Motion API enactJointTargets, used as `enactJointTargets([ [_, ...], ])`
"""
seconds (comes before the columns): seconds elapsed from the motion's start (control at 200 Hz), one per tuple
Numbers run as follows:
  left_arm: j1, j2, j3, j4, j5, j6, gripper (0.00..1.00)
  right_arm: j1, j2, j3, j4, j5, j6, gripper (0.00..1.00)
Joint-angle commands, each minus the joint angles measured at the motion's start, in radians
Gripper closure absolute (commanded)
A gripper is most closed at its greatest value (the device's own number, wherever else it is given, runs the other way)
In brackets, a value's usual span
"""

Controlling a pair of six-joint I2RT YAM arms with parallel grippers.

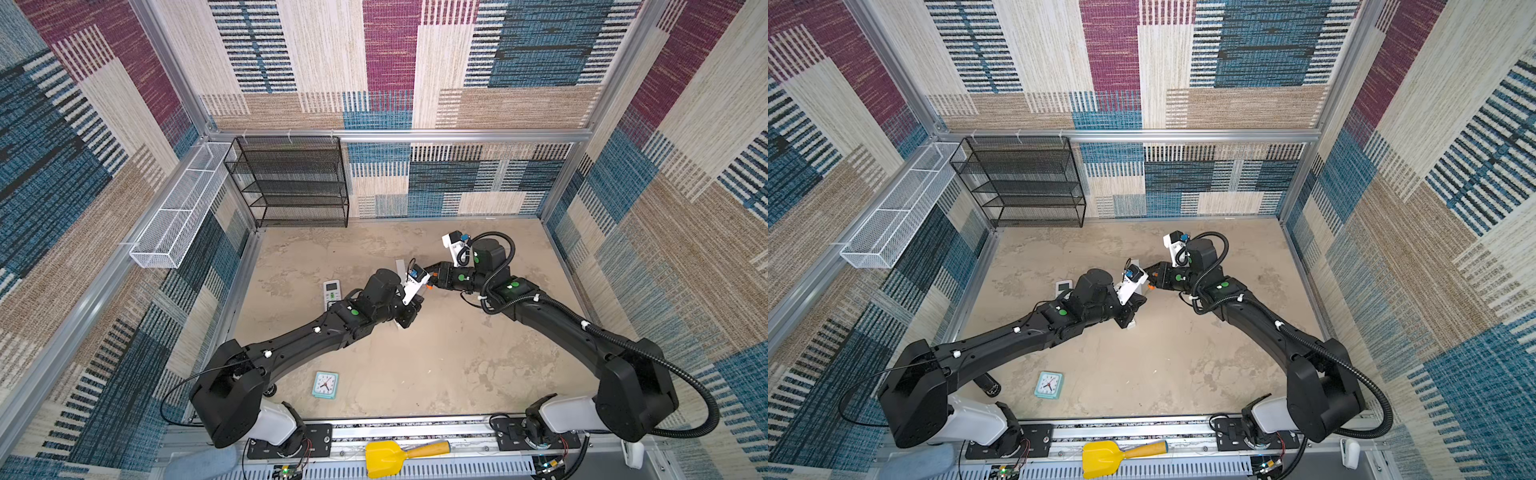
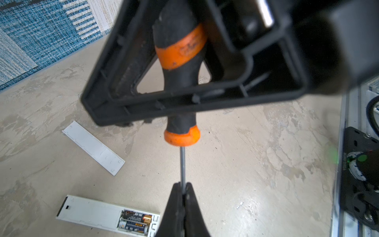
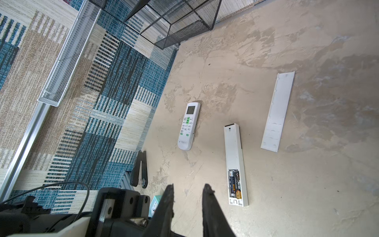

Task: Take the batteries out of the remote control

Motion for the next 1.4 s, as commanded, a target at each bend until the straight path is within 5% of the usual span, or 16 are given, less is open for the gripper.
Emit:
enactJointTargets([
  [0.0,0.000,-0.020,-0.004,0.014,-0.027,0.014,1.00,0.014,0.023,0.026,0.006,0.009,-0.010,0.86],
  [0.09,0.000,-0.025,-0.012,0.009,-0.038,0.021,1.00,0.015,0.028,0.027,0.004,0.015,-0.008,0.58],
  [0.17,0.000,-0.025,-0.008,0.002,-0.043,0.025,1.00,0.016,0.029,0.026,0.007,0.012,-0.006,0.55],
  [0.371,0.000,-0.017,0.002,-0.005,-0.063,0.026,1.00,0.021,0.038,0.027,0.011,0.003,-0.006,0.62],
  [0.481,0.000,-0.009,0.012,-0.017,-0.078,0.026,1.00,0.026,0.047,0.028,0.014,-0.005,-0.005,0.74],
  [0.616,0.002,-0.002,0.018,-0.022,-0.087,0.026,1.00,0.033,0.055,0.031,0.017,-0.007,-0.002,0.73],
  [0.751,0.002,-0.002,0.015,-0.022,-0.095,0.021,1.00,0.038,0.066,0.037,0.017,-0.011,-0.015,1.00],
  [0.881,0.002,-0.009,0.009,-0.017,-0.094,0.015,1.00,0.041,0.068,0.040,0.016,0.009,-0.035,1.00],
  [0.961,0.002,-0.024,-0.008,-0.003,-0.091,0.009,0.71,0.043,0.068,0.047,0.014,0.038,-0.063,1.00],
  [1.046,0.003,-0.043,-0.029,0.010,-0.069,0.000,0.56,0.043,0.068,0.056,0.018,0.066,-0.102,1.00],
  [1.242,0.006,-0.099,-0.072,0.047,-0.038,-0.039,0.37,0.049,0.066,0.059,0.055,0.114,-0.168,1.00],
  [1.392,0.041,-0.171,-0.124,0.059,-0.015,-0.125,0.35,0.056,0.074,0.055,0.085,0.153,-0.266,1.00],
])
